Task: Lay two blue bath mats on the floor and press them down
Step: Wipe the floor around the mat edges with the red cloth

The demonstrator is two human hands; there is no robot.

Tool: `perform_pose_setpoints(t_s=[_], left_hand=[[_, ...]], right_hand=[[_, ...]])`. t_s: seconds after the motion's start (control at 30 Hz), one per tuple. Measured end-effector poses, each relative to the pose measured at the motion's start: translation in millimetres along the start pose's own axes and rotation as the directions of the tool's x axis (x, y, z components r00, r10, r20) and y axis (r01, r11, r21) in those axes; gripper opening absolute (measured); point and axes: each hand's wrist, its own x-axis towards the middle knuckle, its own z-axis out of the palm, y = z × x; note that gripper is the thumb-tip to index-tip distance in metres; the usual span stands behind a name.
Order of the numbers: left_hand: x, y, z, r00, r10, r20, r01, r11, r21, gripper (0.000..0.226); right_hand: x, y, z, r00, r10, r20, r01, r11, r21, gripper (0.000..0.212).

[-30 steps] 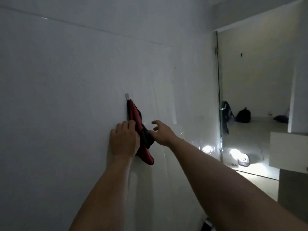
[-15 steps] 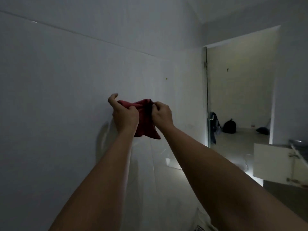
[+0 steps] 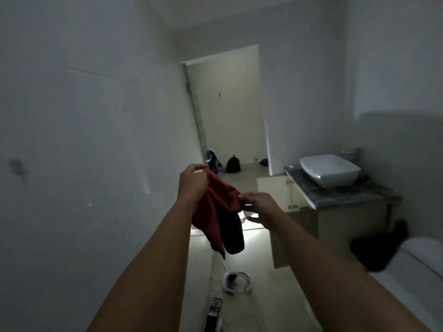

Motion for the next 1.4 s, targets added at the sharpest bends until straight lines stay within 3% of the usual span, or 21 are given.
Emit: perform_pose_setpoints(t_s=[0.1, 0.17, 0.3, 0.37, 0.43, 0.5, 0.53, 0.57, 0.63, 0.73, 0.83, 0.93, 1.03, 1.1, 1.13, 1.3, 1.4], left_hand=[[-22.1, -7.7, 59.8, 0.988, -0.004, 0.156, 0.002, 1.0, 0.011, 0.031], [-38.8, -10.4, 98.4, 0.96, -0.008, 0.28, 0.001, 1.0, 0.025, 0.034], [-68.0, -7.1, 173.6, 0.809, 0.006, 0.587, -0.096, 0.988, 0.122, 0.031], [-81.1, -0.7, 207.9, 0.648, -0.089, 0.756, -0.023, 0.99, 0.136, 0.052], [-93.2, 9.9, 235.8, 0.364, -0.195, 0.911, -0.028, 0.975, 0.219, 0.069], [-107.8, 16.4, 259.5, 0.046, -0.235, 0.971, -0.084, 0.968, 0.238, 0.06], [-116.0, 19.8, 268.1, -0.07, -0.217, 0.974, -0.079, 0.974, 0.212, 0.05], [-125.9, 24.3, 275.1, -0.134, -0.191, 0.972, -0.049, 0.981, 0.186, 0.041], [-141.6, 24.2, 290.7, -0.169, -0.134, 0.976, 0.071, 0.987, 0.148, 0.027], [-166.0, 20.7, 313.5, -0.24, -0.067, 0.968, 0.236, 0.964, 0.125, 0.029], [-196.8, 17.5, 328.6, -0.242, -0.011, 0.97, 0.314, 0.945, 0.089, 0.033], [-222.9, 15.0, 335.5, -0.288, 0.047, 0.957, 0.411, 0.908, 0.079, 0.027], [-241.1, 9.2, 337.7, -0.344, 0.07, 0.936, 0.458, 0.883, 0.102, 0.018], [-251.0, 7.5, 337.0, -0.387, 0.056, 0.92, 0.473, 0.869, 0.146, 0.017], [-254.9, 7.9, 335.0, -0.412, 0.047, 0.91, 0.476, 0.863, 0.171, 0.018], [-264.0, 8.7, 325.5, -0.475, 0.052, 0.879, 0.499, 0.838, 0.22, 0.017], [-259.5, 6.8, 321.6, -0.482, 0.086, 0.872, 0.496, 0.847, 0.19, 0.016]], right_hand=[[-41.7, 20.8, -84.6, 0.953, 0.012, -0.304, 0.013, 0.997, 0.082, 0.012], [-74.0, 23.5, -135.9, 0.896, 0.016, -0.444, 0.042, 0.992, 0.121, 0.011], [-142.8, 5.4, -211.5, 0.785, -0.062, -0.617, 0.107, 0.994, 0.036, 0.023], [-174.2, -9.7, -233.7, 0.726, -0.091, -0.682, 0.138, 0.99, 0.015, 0.027], [-201.7, -23.7, -248.5, 0.657, -0.111, -0.745, 0.153, 0.988, -0.012, 0.03], [-225.4, -30.2, -260.9, 0.567, -0.137, -0.812, 0.16, 0.986, -0.055, 0.03], [-235.8, -32.0, -264.8, 0.511, -0.148, -0.847, 0.158, 0.984, -0.077, 0.028], [-248.5, -32.1, -266.6, 0.44, -0.161, -0.884, 0.146, 0.983, -0.107, 0.027], [-268.1, -26.6, -265.2, 0.31, -0.168, -0.936, 0.069, 0.986, -0.154, 0.024], [-294.2, -3.4, -250.8, 0.116, -0.158, -0.981, -0.082, 0.982, -0.168, 0.026], [-315.3, 38.3, -231.6, -0.02, -0.049, -0.999, -0.196, 0.98, -0.044, 0.034], [-328.7, 79.5, -202.0, -0.142, 0.131, -0.981, -0.13, 0.98, 0.15, 0.046], [-339.5, 118.2, -180.9, -0.073, 0.334, -0.94, 0.032, 0.942, 0.333, 0.087], [-341.1, 133.2, -173.7, 0.02, 0.362, -0.932, 0.095, 0.927, 0.363, 0.111], [-340.8, 137.0, -171.6, 0.049, 0.364, -0.93, 0.118, 0.922, 0.368, 0.112], [-332.7, 124.7, -158.7, 0.104, 0.349, -0.931, 0.246, 0.898, 0.364, 0.078], [-330.0, 117.3, -153.3, 0.042, 0.361, -0.932, 0.307, 0.883, 0.356, 0.055]])
